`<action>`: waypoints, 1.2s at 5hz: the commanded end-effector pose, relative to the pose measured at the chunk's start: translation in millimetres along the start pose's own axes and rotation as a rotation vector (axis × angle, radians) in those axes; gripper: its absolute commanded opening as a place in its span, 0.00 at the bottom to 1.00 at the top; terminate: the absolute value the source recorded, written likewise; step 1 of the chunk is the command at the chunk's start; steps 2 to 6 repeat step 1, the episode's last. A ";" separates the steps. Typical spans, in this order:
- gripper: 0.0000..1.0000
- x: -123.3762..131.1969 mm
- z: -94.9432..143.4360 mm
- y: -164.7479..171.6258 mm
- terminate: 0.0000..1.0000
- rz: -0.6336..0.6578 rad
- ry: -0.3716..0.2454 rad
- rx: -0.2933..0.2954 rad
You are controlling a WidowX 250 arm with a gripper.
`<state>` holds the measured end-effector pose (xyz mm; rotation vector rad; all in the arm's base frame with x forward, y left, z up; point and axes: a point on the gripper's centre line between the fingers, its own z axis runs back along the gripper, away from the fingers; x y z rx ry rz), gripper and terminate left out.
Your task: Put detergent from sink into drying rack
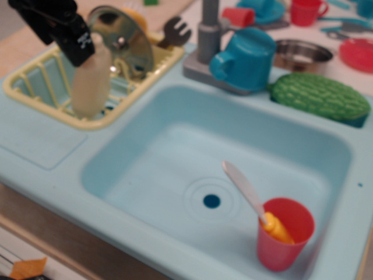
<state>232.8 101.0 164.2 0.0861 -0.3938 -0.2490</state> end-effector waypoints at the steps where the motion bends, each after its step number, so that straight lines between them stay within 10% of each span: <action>1: 1.00 1.6 3.4 4.5 1.00 0.008 -0.011 0.017; 6: 1.00 1.6 3.4 4.5 1.00 0.008 -0.011 0.017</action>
